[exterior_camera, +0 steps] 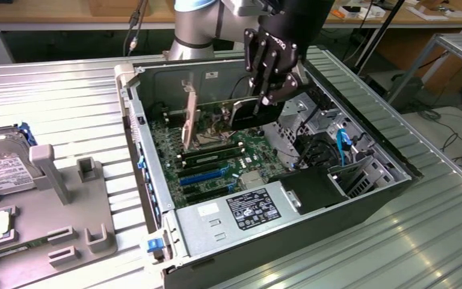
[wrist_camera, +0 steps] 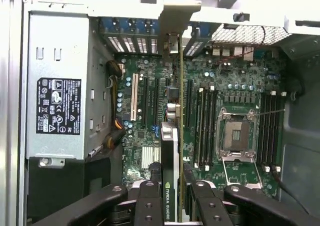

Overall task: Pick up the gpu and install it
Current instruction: 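Insert the gpu into the slot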

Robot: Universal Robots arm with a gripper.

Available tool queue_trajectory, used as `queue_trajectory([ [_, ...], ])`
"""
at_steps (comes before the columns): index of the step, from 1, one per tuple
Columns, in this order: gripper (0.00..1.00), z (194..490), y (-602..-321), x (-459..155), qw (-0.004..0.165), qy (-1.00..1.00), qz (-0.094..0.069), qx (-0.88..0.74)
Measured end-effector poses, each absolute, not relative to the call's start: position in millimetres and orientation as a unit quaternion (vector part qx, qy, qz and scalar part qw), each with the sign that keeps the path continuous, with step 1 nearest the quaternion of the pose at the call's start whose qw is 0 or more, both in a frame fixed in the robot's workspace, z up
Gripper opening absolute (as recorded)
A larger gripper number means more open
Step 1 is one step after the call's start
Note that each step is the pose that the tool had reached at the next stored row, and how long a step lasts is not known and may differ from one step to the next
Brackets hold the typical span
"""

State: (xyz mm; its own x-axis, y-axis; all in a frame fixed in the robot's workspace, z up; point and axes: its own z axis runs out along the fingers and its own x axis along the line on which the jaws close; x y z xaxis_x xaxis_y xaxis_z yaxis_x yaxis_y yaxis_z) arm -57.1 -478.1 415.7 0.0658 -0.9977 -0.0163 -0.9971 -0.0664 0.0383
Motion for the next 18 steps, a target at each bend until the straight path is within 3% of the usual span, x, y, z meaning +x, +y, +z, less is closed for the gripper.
queue_trajectory([
  [5,0.27,412.6,-474.9,-57.1,0.008,-0.691,-0.019,0.722],
  [18,0.27,396.7,-431.7,-57.1,0.007,-0.695,-0.019,0.719],
])
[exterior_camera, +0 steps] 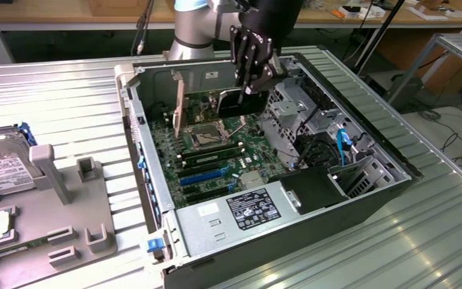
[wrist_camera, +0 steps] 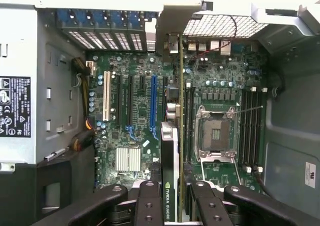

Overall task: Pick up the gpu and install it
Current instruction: 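Insert the gpu into the slot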

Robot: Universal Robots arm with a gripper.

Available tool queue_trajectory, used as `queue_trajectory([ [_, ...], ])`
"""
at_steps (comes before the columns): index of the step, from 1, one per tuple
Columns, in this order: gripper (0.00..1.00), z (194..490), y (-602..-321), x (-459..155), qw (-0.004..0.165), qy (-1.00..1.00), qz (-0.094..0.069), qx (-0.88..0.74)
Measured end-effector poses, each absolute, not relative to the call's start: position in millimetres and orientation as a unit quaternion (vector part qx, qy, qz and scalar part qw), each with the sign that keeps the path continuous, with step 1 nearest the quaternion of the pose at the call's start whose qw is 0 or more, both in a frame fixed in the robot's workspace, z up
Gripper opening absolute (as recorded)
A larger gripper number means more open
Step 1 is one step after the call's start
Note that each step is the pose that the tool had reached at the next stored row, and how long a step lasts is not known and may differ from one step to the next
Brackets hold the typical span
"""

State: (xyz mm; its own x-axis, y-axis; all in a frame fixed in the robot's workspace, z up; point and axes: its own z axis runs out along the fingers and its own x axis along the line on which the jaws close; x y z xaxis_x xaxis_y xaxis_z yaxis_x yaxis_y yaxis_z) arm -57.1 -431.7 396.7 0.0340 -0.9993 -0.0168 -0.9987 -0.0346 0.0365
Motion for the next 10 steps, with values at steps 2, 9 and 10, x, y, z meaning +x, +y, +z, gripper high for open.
queue_trajectory([
  [2,0.27,395.5,-428.7,-57.2,0.007,-0.695,-0.019,0.719],
  [9,0.27,386.0,-423.7,-57.3,0.007,-0.696,-0.019,0.718],
  [10,0.27,385.0,-423.6,-57.3,0.007,-0.696,-0.018,0.718],
])
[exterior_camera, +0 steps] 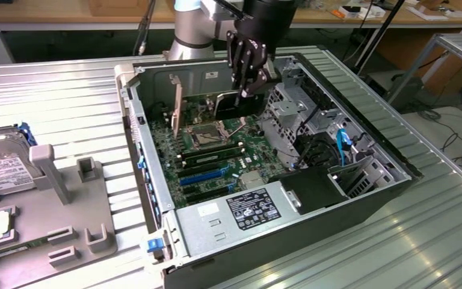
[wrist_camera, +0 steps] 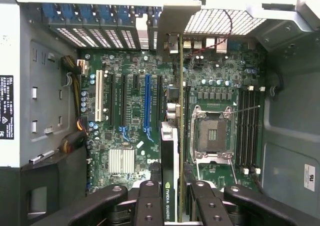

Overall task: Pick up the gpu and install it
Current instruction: 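Insert the gpu into the slot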

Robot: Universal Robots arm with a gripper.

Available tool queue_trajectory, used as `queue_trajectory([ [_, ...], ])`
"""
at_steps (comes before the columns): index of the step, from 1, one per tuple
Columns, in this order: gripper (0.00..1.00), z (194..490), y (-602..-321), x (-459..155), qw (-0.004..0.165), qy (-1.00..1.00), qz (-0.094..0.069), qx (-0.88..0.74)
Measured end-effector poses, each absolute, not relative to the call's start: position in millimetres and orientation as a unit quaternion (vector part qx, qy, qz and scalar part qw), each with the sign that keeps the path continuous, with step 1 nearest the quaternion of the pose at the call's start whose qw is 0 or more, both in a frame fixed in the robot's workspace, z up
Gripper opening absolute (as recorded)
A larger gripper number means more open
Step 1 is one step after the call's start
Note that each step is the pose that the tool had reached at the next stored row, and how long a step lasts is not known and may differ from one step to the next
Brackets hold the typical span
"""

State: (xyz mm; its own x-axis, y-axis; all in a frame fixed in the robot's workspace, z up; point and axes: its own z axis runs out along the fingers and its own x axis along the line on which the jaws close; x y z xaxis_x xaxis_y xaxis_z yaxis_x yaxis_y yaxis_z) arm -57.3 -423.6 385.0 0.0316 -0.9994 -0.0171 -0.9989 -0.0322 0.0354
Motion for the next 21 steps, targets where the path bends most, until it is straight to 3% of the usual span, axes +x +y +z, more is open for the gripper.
queue_trajectory([
  [21,0.27,345.3,-434.6,-68.1,-0.001,-0.708,-0.010,0.706],
])
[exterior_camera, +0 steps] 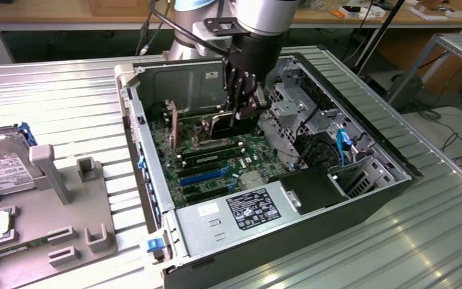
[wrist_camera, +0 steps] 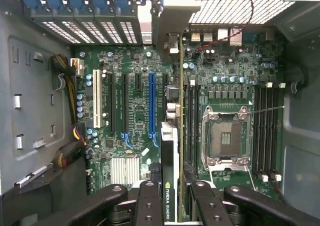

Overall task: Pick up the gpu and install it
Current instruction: 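Insert the gpu into the slot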

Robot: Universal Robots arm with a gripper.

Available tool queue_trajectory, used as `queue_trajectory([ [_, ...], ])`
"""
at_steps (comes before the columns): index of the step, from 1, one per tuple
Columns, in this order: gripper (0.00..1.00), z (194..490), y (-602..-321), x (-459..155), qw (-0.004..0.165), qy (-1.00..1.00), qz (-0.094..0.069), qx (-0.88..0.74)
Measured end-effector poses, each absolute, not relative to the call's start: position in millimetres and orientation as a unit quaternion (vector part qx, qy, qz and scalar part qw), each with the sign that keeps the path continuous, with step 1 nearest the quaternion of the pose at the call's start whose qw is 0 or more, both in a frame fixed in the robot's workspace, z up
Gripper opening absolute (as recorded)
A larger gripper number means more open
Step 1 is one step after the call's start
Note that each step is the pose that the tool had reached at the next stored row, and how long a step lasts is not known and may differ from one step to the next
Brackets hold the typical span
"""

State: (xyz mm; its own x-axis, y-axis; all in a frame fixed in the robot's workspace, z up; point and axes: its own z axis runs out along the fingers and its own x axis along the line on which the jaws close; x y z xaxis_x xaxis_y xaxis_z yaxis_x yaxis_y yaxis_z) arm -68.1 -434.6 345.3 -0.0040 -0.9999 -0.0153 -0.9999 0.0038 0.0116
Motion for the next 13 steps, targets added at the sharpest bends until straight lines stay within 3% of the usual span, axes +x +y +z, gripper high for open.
queue_trajectory([
  [13,0.27,311.6,-438.9,-79.3,0.000,0.709,0.008,-0.705],
])
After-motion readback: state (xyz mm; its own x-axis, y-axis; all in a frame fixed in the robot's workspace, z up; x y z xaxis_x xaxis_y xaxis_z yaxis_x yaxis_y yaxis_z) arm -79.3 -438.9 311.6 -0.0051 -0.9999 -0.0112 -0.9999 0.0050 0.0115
